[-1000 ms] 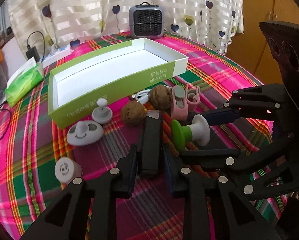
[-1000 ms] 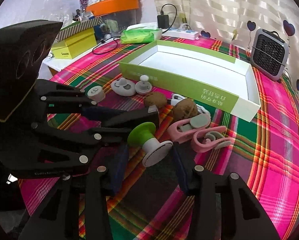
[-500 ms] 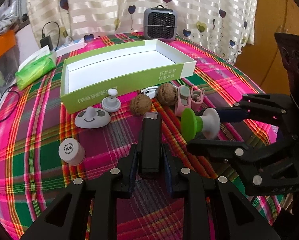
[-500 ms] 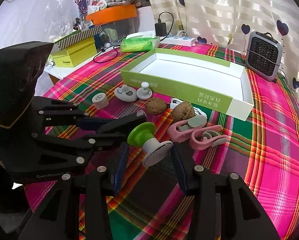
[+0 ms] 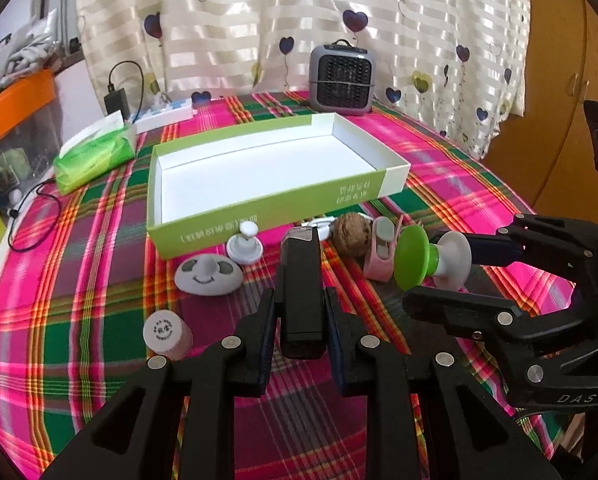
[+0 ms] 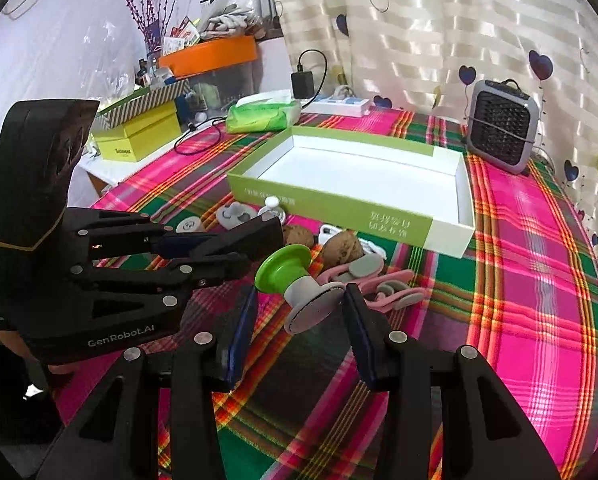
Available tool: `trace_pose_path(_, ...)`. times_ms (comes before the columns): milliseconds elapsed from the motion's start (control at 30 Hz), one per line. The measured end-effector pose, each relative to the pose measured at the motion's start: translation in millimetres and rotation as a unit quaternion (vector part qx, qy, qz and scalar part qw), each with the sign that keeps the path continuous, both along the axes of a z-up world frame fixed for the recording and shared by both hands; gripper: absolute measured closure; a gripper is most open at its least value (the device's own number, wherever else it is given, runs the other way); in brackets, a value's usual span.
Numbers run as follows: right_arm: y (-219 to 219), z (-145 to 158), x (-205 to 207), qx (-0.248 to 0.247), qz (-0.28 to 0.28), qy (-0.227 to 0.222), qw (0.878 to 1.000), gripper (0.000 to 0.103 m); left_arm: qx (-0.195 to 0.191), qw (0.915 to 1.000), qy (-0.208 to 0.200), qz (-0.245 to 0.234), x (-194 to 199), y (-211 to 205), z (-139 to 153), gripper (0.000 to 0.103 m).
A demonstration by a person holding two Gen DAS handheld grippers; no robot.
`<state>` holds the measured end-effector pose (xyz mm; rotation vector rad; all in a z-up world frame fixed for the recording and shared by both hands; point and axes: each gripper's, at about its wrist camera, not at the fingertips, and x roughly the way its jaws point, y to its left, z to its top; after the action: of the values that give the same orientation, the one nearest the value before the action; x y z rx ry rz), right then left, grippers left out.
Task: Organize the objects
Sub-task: 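Carry the black device with the left gripper while the right gripper carries the holder into the box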
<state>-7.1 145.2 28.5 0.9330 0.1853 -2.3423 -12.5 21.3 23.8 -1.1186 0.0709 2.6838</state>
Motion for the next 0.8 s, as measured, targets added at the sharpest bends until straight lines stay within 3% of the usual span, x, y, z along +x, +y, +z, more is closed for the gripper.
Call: trace_pose_path(800,-6.5,23.6,-33.6,0.015,-0.006,0.042,0.999,0.058,0.008,0.9994,0.033,-0.003,-30.6,-2.3,28.5,0.082)
